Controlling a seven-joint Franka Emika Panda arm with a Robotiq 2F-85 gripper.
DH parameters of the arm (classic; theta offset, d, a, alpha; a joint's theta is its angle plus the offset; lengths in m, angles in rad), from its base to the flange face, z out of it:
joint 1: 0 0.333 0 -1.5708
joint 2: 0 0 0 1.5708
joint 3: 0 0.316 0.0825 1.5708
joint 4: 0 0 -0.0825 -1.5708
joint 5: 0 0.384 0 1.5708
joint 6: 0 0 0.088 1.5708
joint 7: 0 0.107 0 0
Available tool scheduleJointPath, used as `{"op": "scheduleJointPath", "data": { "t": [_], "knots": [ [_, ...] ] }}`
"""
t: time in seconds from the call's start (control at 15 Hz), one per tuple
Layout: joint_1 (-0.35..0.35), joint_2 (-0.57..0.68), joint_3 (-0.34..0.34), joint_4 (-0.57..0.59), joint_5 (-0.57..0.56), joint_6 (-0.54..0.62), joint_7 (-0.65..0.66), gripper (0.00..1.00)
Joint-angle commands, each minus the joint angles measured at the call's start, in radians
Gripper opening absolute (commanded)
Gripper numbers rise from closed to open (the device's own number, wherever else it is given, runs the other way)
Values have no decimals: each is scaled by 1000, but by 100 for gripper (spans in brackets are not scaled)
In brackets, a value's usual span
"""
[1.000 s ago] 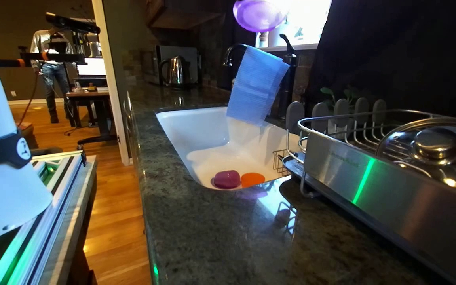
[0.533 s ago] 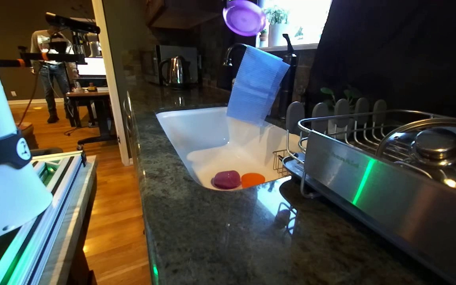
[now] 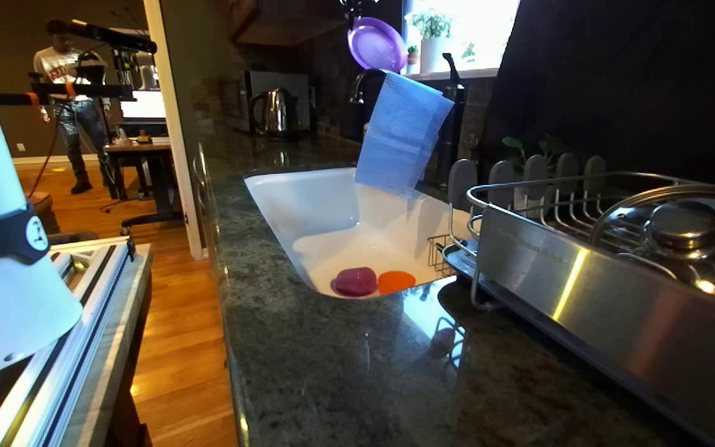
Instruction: Move the purple plate to the counter on the left side of the sink
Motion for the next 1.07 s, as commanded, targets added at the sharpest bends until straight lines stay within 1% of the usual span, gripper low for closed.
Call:
{"op": "scheduleJointPath", "data": {
  "t": [0.0,0.07,0.13,0.27,0.47,0.6,0.73,0.8,0.87,1.0],
  "knots": [
    [19,38,1,44,-11,-18,-3,1],
    [37,73,5,83,-21,-32,-13,1],
    [69,115,-2,127,-23,-61,-30,1],
    [115,209,21,234,-42,-144,-60,1],
    [177,314,47,347,-36,-264,-141,1],
    [211,374,58,401,-26,-358,-176,1],
    [229,416,68,433,-11,-471,-178,1],
    [232,405,52,396,16,-505,-181,1],
    [241,422,50,408,24,-562,-168,1],
    [252,445,46,419,28,-670,-182,1]
  ]
}}
